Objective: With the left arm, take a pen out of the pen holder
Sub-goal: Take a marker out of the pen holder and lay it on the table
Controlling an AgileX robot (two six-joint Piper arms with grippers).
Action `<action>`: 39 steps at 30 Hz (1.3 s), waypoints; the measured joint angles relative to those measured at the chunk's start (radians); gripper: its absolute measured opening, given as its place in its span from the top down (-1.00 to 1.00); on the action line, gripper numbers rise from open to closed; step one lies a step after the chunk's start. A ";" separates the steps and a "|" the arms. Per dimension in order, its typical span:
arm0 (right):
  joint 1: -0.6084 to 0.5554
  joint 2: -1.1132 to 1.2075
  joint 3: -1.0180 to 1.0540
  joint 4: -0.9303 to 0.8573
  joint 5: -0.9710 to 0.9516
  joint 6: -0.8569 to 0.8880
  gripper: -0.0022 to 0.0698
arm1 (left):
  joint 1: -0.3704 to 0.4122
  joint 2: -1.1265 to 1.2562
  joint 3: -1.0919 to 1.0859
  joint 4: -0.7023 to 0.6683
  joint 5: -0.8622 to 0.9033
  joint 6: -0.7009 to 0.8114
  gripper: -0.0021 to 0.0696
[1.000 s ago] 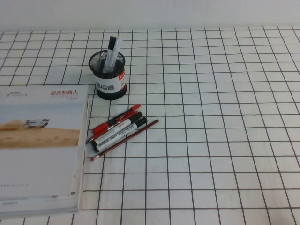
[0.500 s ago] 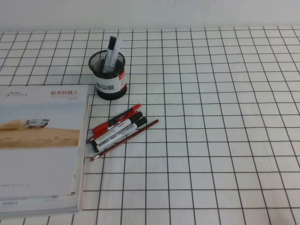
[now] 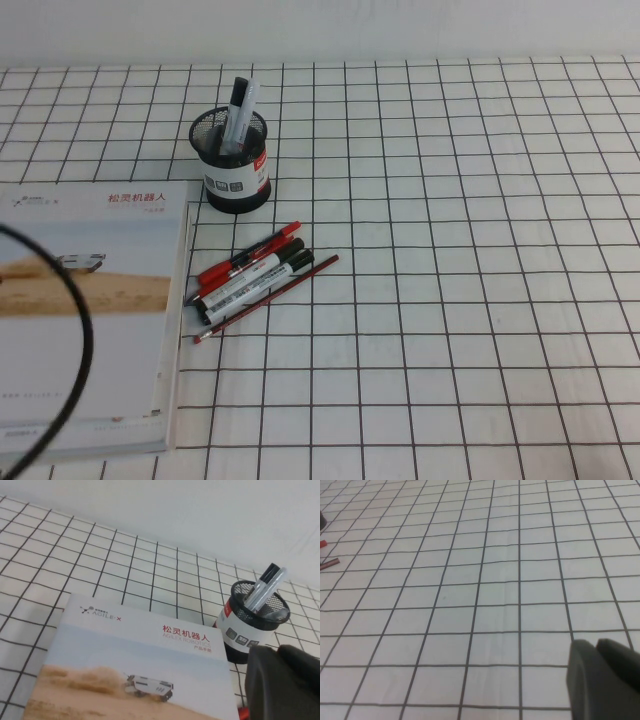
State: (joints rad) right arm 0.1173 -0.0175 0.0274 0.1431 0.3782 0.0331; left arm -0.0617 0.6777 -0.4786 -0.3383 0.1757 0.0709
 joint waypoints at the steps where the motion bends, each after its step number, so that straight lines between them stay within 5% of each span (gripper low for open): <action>1: 0.000 0.000 0.000 0.000 0.000 0.000 0.98 | 0.000 0.050 -0.033 0.000 0.000 0.013 0.94; 9: 0.000 0.000 0.000 0.000 0.000 0.000 0.98 | -0.010 0.381 -0.269 0.000 0.006 0.085 0.94; 17: 0.000 0.000 0.000 0.000 0.000 0.000 0.98 | -0.172 0.587 -0.416 0.000 -0.050 0.215 0.94; 28: 0.000 0.000 0.000 0.000 0.000 0.000 0.98 | -0.388 0.614 -0.249 0.038 -0.544 0.194 0.94; 39: 0.000 0.000 0.000 0.000 0.000 0.000 0.98 | -0.414 0.702 0.000 0.287 -0.957 -0.081 0.94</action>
State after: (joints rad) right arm 0.1173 -0.0175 0.0274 0.1431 0.3782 0.0331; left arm -0.4760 1.3799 -0.4782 -0.0516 -0.7810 -0.0101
